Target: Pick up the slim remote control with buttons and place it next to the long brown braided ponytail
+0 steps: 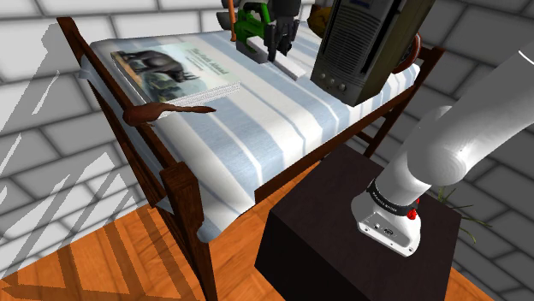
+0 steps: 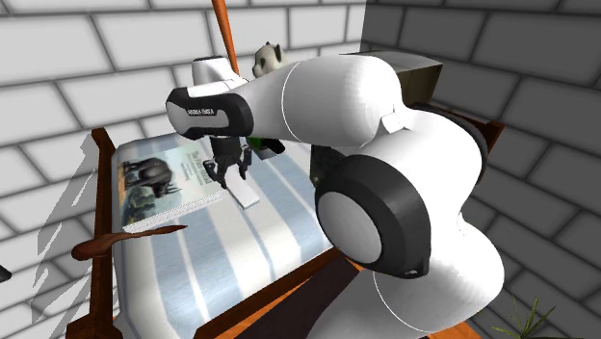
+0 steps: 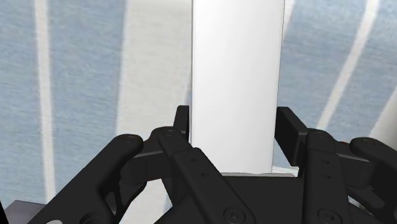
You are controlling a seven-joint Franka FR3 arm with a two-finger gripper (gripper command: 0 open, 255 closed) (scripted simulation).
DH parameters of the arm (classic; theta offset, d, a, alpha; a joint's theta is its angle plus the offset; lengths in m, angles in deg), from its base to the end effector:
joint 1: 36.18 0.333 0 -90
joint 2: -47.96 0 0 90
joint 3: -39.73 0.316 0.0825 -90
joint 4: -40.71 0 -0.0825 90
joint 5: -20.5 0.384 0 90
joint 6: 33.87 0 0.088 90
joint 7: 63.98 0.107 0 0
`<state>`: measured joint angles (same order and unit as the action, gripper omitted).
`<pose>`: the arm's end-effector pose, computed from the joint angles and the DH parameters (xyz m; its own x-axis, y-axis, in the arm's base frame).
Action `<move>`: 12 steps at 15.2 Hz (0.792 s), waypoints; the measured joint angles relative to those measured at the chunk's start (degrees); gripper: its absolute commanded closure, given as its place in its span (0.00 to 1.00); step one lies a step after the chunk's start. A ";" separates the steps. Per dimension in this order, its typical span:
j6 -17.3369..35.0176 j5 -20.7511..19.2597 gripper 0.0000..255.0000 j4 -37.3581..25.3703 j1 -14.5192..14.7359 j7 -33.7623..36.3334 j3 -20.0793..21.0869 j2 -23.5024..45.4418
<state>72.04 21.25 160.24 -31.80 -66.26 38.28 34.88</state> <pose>0.4868 0.0252 0.5220 0.9961 0.0879 -0.0088 0.0878 -0.9960 -0.0186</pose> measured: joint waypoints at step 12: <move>0.46 2.58 1.00 0.30 6.90 16.31 10.41 -0.28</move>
<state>72.51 23.82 160.54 -24.90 -49.95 48.68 34.60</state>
